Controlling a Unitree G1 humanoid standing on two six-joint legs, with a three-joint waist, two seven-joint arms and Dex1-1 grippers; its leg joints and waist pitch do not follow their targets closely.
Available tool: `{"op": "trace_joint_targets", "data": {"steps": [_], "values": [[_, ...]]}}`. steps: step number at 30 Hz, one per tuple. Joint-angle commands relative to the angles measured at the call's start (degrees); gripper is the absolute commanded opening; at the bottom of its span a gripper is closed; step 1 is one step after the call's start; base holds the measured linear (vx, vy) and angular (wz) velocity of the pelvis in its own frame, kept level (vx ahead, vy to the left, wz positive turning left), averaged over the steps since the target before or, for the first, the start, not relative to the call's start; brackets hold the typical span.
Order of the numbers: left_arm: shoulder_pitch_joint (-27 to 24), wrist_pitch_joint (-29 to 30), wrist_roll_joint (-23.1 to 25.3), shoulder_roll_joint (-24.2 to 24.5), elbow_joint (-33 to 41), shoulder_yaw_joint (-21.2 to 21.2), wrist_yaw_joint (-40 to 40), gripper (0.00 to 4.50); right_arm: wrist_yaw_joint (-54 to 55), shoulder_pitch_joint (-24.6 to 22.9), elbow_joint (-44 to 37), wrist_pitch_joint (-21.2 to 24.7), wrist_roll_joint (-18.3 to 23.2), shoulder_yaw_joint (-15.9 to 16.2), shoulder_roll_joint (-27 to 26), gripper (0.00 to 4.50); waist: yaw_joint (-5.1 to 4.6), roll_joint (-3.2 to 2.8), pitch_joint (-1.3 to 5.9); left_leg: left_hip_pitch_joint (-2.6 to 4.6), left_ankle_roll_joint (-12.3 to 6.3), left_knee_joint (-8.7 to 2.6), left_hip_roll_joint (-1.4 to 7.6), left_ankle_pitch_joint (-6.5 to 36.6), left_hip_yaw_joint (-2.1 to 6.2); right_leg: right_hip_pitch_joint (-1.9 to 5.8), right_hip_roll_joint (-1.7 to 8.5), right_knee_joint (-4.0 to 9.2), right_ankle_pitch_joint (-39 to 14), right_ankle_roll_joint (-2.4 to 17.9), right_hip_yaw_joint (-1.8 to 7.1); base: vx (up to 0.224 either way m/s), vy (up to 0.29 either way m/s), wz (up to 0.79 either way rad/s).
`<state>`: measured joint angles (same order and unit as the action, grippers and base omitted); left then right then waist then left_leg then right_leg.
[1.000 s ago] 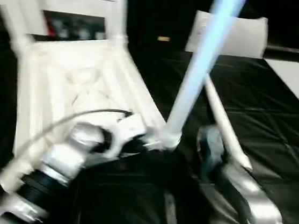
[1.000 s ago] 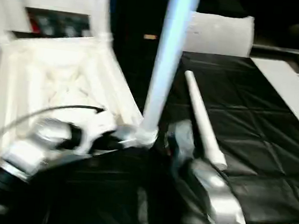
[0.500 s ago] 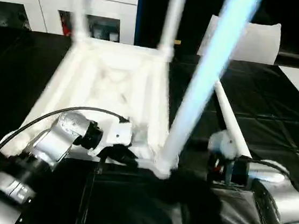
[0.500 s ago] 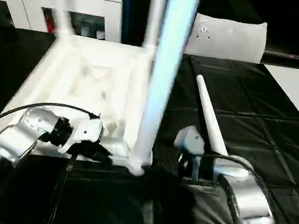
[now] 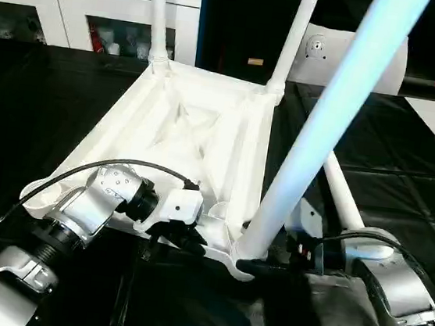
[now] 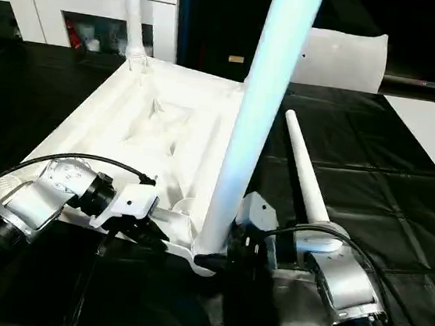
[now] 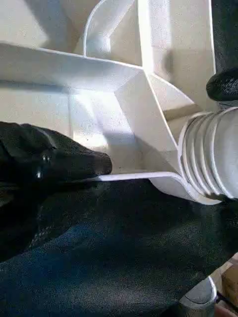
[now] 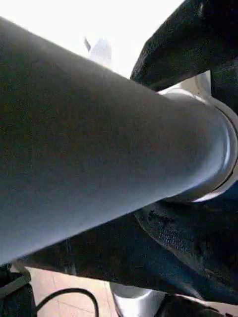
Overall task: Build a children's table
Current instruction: Rotate leg to tighten
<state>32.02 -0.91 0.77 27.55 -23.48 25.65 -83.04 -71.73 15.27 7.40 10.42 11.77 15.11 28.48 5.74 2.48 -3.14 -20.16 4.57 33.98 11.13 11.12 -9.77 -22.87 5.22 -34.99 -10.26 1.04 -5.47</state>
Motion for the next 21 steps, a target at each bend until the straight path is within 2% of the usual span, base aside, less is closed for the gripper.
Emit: {"op": "trace_joint_targets", "data": {"steps": [1, 5, 11, 14, 16, 17, 19, 20, 21], "values": [[1.45, -1.81, -0.2, -0.56, 1.19, 1.64, -3.0, 0.0, -0.41, 0.59, 0.34, -0.67, 0.3, 0.03, 0.91, 3.21, -0.36, 0.12, 3.73, 0.15, -2.58, -4.13, 2.49, 9.73, 0.31, 3.11, 3.65, 3.81, -11.69, 11.54, 3.44, 0.0, 0.0, 0.0], [1.75, -2.13, -0.23, -0.5, 0.66, 1.77, -3.12, 0.0, -1.16, 0.47, 0.36, -0.44, 0.5, 0.13, 0.95, 2.85, -0.32, 0.05, 3.71, 0.22, -2.5, -4.12, 2.47, 10.09, 0.28, 3.08, 3.65, 3.92, -12.23, 11.46, 3.44, 0.0, 0.0, 0.0], [1.45, -0.87, -0.31, -0.42, 0.93, 1.13, -2.18, 0.0, -0.96, -0.05, 0.03, 0.36, 1.27, 0.28, 0.0, 2.73, -0.3, -0.02, 3.74, 0.17, -2.41, -4.11, 2.47, 9.93, 0.3, 3.13, 3.61, 3.81, -11.48, 11.73, 3.43, 0.0, 0.0, 0.0], [0.51, 2.79, -0.78, -0.34, 2.91, 0.0, -0.11, 0.0, -0.02, -1.11, -1.41, 2.28, 2.68, 0.01, -1.22, 2.72, -0.31, -0.19, 3.73, 0.19, -2.17, -4.14, 2.48, 10.1, 0.32, 3.15, 3.6, 3.75, -11.37, 11.96, 3.45, 0.0, 0.0, 0.0], [-0.45, 7.2, -0.65, -0.57, 4.98, -1.11, 2.98, 0.0, 1.52, -2.06, -2.74, 4.21, 3.7, -0.16, -2.6, 2.71, -0.43, -0.25, 3.63, 0.14, -1.74, -4.28, 2.61, 10.71, 0.38, 3.2, 3.68, 3.75, -11.84, 12.07, 3.46, 0.0, 0.0, 0.0], [-1.81, 11.65, -1.4, -1.7, 7.54, -2.93, 6.76, 0.0, 5.27, -2.75, -3.69, 6.29, 3.51, -0.3, -4.86, 2.7, -0.64, -0.32, 3.6, 0.22, -1.4, -4.39, 2.61, 11.34, 0.38, 3.06, 3.64, 3.76, -12.78, 11.9, 3.47, 0.0, 0.0, 0.0], [-2.91, 15.19, -1.75, -2.75, 9.79, -4.17, 9.79, 0.0, 8.25, -3.02, -4.37, 7.8, 3.45, -0.34, -6.94, 2.7, -0.91, -0.27, 3.42, 0.12, -0.85, -4.49, 2.58, 12.1, 0.46, 3.11, 3.54, 3.95, -14.41, 11.54, 3.4, 0.0, 0.0, 0.0], [-3.5, 16.95, -1.82, -3.28, 11.0, -4.7, 11.29, 0.0, 9.86, -3.08, -4.72, 8.73, 3.39, -0.34, -8.08, 2.7, -1.17, -0.24, 3.21, 0.13, -0.29, -4.55, 2.35, 14.23, 0.57, 3.02, 3.65, 4.68, -20.11, 9.77, 3.25, 0.0, 0.0, 0.0], [-4.95, 21.57, -1.18, -5.29, 13.84, -6.16, 16.17, 0.0, 15.26, -2.69, -4.39, 11.11, 2.79, -0.66, -11.86, 2.7, -1.38, -0.29, 3.17, -0.09, -0.04, -4.59, 2.24, 14.44, 0.69, 3.12, 3.63, 4.77, -21.55, 9.09, 3.18, 0.0, 0.0, 0.0]]}}
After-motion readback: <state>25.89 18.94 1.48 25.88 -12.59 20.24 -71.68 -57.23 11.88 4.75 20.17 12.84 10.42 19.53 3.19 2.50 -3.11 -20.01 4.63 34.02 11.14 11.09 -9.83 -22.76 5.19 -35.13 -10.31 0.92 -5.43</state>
